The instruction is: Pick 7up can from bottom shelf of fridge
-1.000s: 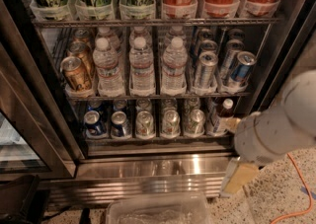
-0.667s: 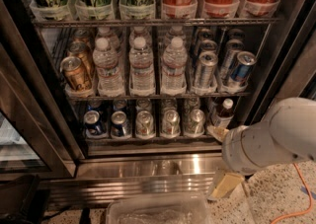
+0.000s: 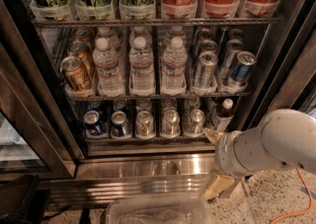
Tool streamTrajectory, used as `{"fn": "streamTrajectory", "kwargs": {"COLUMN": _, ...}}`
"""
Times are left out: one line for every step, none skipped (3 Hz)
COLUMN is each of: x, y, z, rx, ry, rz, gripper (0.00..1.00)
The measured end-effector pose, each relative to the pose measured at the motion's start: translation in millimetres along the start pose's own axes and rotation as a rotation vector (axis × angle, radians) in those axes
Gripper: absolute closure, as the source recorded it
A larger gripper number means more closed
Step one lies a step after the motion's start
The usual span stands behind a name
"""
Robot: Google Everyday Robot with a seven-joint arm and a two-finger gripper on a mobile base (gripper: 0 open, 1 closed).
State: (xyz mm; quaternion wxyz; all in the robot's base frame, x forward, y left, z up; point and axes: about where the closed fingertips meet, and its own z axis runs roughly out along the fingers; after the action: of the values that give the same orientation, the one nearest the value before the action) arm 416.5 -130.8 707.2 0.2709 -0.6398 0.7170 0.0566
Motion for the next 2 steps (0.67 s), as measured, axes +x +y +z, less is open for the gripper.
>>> {"fn": "streamTrajectory", "kwargs": {"x": 2, "y": 3, "z": 18, "rx": 0.031, "ry": -0.039, "rz": 0.02, "gripper": 0.0}}
{"fn": "streamTrajectory", "kwargs": {"x": -1, "y": 6, "z": 52, "rx": 0.068, "ry": -0.101, "rz": 0.015, "gripper": 0.0}}
